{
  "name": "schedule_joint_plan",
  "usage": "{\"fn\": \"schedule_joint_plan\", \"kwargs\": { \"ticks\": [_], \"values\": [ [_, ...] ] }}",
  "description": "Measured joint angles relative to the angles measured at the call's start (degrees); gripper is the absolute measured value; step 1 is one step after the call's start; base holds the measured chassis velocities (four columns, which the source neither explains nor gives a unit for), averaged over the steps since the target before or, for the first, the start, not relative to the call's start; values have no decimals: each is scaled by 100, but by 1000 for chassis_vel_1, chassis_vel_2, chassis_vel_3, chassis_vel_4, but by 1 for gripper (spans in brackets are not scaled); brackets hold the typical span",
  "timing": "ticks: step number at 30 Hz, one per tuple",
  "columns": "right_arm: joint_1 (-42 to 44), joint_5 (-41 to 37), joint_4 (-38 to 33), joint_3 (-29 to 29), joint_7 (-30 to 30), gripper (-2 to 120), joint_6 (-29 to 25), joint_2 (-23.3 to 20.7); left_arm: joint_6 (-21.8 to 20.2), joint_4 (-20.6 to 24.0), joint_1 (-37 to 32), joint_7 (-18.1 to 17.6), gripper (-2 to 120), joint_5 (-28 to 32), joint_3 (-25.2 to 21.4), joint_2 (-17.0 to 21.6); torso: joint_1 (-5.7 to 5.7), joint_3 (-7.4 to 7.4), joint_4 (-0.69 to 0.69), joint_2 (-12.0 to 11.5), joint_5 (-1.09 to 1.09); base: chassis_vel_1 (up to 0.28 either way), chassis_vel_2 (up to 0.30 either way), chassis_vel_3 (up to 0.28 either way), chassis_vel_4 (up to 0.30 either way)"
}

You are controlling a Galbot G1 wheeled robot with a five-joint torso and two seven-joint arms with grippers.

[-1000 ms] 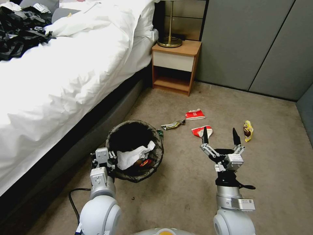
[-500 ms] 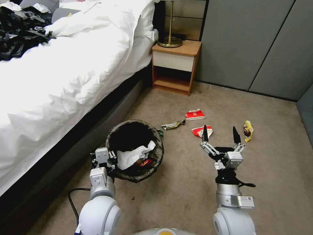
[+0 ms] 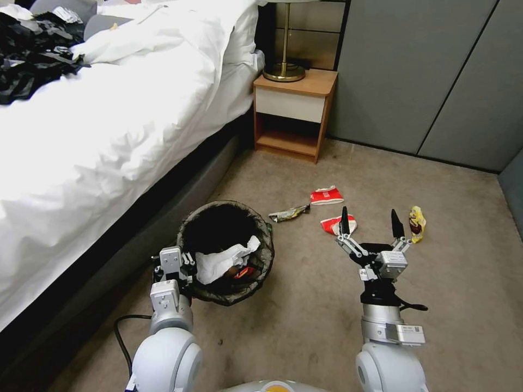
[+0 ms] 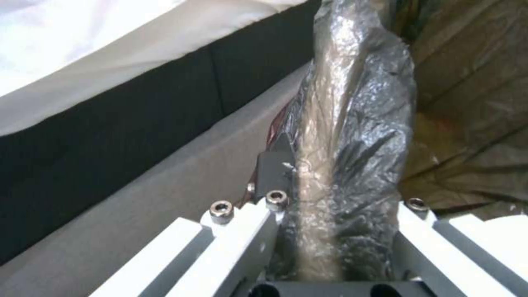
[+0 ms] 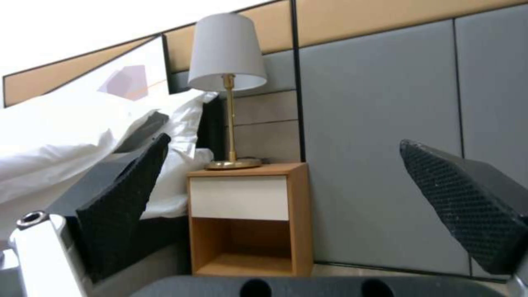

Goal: Pick up the trash bin, then pick up the garbage from the floor and place it into the trash bin.

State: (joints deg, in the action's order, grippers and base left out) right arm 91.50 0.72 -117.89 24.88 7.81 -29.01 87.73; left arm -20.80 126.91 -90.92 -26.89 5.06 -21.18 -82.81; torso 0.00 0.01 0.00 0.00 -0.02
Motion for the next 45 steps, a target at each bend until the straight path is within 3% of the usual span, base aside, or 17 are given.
{"fn": "schedule_joint_plan", "kwargs": {
  "ticks": [16,24,39,45],
  "values": [
    [-86,-9,68,21,-14,100,1,-31,3,-31,28,2,0,1,-9,-30,0,0,0,0,1,-203,204,203,-205],
    [-124,32,148,32,-144,100,-282,-36,11,-78,38,5,0,-3,-3,-52,1,0,0,0,3,-162,152,160,-153],
    [-169,147,160,139,-206,100,-364,-225,11,-79,76,4,0,8,-19,-47,0,-1,-1,0,1,8,0,-7,0],
    [-364,13,84,263,-154,100,14,-455,11,-14,103,3,0,29,-83,-50,0,-1,0,0,1,0,0,0,0]
  ]
}}
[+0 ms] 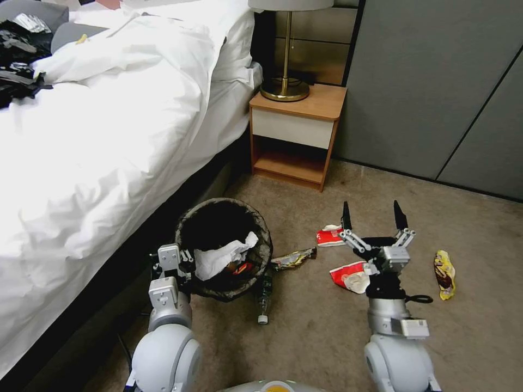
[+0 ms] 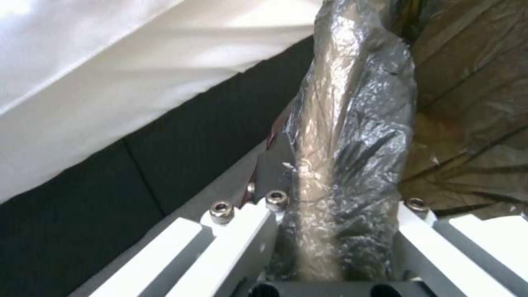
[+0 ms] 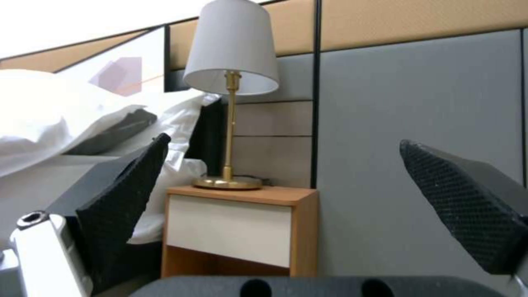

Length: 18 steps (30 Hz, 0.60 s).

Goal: Pick up the trash bin, then pick up the garbage from the floor and place it into the trash bin.

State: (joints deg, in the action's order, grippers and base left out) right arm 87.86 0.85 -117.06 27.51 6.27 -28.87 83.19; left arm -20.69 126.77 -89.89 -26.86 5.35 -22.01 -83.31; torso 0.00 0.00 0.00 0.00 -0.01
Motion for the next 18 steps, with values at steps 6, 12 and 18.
{"fn": "schedule_joint_plan", "kwargs": {
  "ticks": [6,12,18],
  "values": [
    [-291,-398,-144,-41,222,100,878,-284,-5,75,17,-5,0,36,-71,8,0,0,-1,0,0,0,0,0,0],
    [-704,-1265,-195,-298,641,100,2046,-701,-36,156,30,-23,0,91,-140,36,0,0,-1,0,0,0,0,0,0],
    [-1346,-2823,12,-869,1200,100,3788,-1492,-52,182,9,-37,0,107,-151,42,0,0,0,0,0,0,0,0,0]
  ]
}}
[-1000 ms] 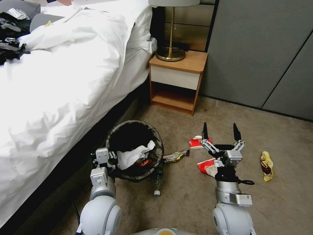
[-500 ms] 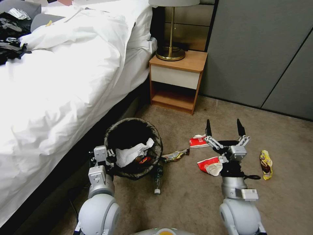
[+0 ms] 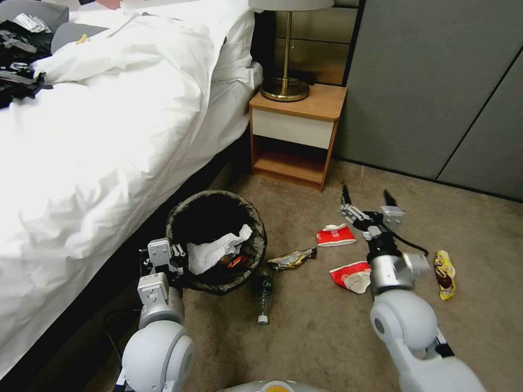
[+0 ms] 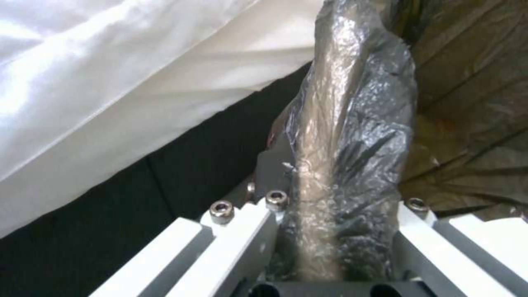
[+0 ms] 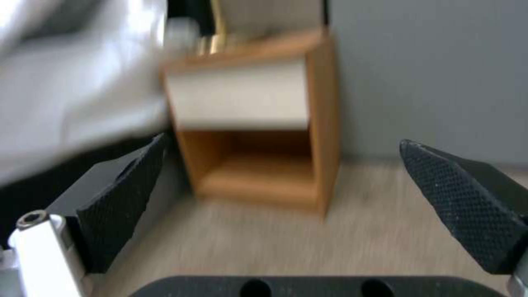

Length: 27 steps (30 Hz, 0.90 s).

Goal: Pick up the trash bin, then pick up the garbage from the floor and place it into the trash bin.

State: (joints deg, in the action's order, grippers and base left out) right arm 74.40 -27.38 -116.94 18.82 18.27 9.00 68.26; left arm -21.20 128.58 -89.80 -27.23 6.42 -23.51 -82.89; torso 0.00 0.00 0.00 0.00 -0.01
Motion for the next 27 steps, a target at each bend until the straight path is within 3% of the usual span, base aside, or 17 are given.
{"fn": "schedule_joint_plan", "kwargs": {
  "ticks": [3,4,7,9,13,14,17,27],
  "values": [
    [-206,-307,149,-234,106,100,301,-292,-6,4,2,-7,0,0,1,-5,0,0,0,0,1,0,0,0,0],
    [-464,-676,335,-573,257,100,663,-596,-9,9,8,-9,0,1,6,-12,0,0,0,0,1,0,0,0,0],
    [-597,-881,432,-747,337,100,817,-710,-11,9,12,-10,0,2,7,-13,0,0,-1,0,1,0,0,0,0],
    [-1118,-1701,844,-1536,745,100,1300,-928,-11,-2,33,-11,0,2,25,-31,0,0,0,0,-1,0,0,0,0],
    [-1449,-2279,1089,-2093,1040,100,1577,-1020,-13,-22,58,-11,0,1,38,-43,0,0,1,0,2,0,0,0,0],
    [-1642,-2561,1237,-2496,1157,100,1705,-1075,-14,-38,74,-11,0,1,45,-47,0,0,0,0,0,0,0,0,0],
    [-1962,-2841,1575,-3192,1307,100,1859,-1112,-14,-77,100,-11,0,-4,55,-83,0,0,0,0,1,0,0,0,0],
    [-2468,-3235,2329,-4156,1460,100,1881,-719,-6,-137,105,-10,0,-64,119,-169,0,0,1,0,2,0,0,0,0]
  ]
}}
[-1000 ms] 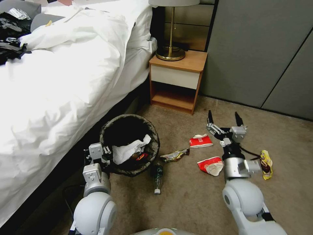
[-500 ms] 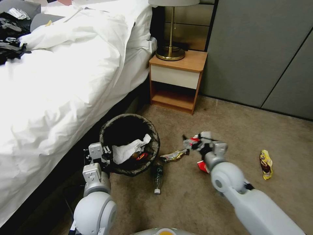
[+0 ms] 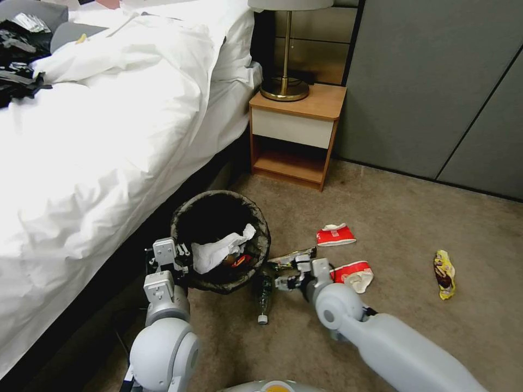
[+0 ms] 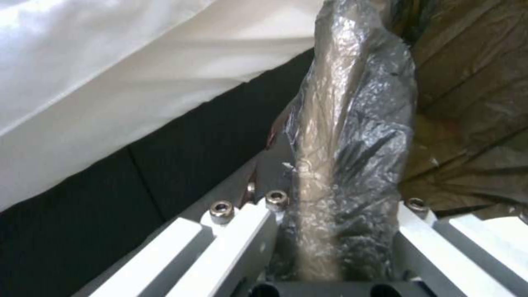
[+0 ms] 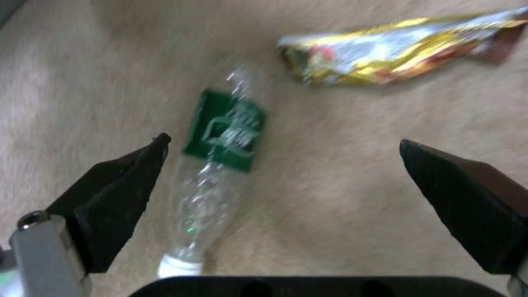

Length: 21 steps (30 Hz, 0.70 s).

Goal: Pick up the trash bin, then pick up the garbage from the floor and place it into the trash bin.

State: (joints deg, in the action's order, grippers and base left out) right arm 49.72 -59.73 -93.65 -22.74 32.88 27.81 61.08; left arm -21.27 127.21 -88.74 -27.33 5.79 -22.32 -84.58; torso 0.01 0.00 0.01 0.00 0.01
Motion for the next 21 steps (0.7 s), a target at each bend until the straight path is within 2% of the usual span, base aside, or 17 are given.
{"fn": "schedule_joint_plan", "kwargs": {
  "ticks": [4,7,21],
  "values": [
    [-91,-2,243,-224,2,100,-38,206,2,-8,0,1,0,-7,3,-9,0,0,-1,0,0,0,0,0,0],
    [-182,59,514,-369,-17,100,-125,524,15,-40,-8,1,0,-25,9,-21,0,0,0,0,-1,0,0,0,0],
    [-243,630,1453,-354,-441,100,-536,1143,26,-25,-69,6,0,-46,19,-18,-1,-1,-1,0,-1,0,0,0,0]
  ]
}}
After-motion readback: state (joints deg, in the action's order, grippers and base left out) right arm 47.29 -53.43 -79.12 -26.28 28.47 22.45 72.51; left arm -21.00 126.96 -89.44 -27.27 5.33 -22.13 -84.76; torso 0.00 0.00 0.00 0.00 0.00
